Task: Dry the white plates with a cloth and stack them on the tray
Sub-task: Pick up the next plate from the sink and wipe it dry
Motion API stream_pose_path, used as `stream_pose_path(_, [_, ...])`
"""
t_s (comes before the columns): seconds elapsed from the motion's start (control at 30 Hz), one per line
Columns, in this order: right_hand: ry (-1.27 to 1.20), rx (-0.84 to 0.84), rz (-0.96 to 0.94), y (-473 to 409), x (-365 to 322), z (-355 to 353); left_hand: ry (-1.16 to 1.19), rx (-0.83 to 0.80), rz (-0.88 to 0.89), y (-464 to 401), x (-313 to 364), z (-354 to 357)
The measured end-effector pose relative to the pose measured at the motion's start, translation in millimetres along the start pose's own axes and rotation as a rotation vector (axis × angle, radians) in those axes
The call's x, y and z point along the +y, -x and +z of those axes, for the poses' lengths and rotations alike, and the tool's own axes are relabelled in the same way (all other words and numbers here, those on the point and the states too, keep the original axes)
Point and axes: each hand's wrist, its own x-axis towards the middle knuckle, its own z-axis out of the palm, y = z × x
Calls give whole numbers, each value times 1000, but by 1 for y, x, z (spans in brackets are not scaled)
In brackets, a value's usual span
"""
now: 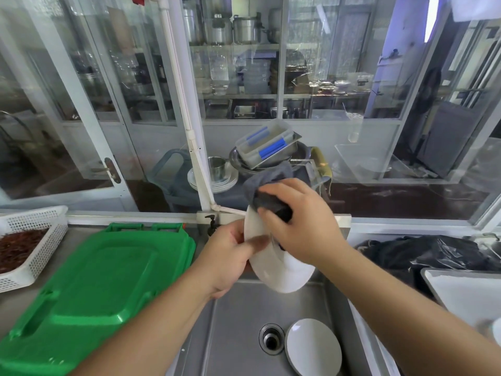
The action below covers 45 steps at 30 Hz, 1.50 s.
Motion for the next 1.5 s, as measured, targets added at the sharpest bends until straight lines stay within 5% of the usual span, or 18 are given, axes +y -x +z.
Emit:
stream_pose_path(0.13, [136, -67, -290, 5, -15, -2, -32, -29, 20, 7, -2, -4])
stream_pose_path(0.27, [129, -25, -296, 0, -17, -1, -5, -43, 28, 10, -8, -3])
stream_pose_path(0.4, [27, 92, 10, -21, 6, -11, 49, 16, 73, 14, -10, -4])
stream_pose_path(0.7, [-220, -24, 656, 1, 78, -14, 110, 205, 123, 8, -10, 3])
stream_pose_path(1.03, [-1160, 157, 1214, 39, 85, 18, 145, 231, 138, 5, -20, 4])
stream_pose_path(1.2, [-1325, 204, 1186, 34, 87, 20, 199, 147, 79, 5, -20, 7])
stream_pose_path(1.5, [-1151, 129, 1017, 11, 90, -2, 271, 74, -140, -1, 25, -13])
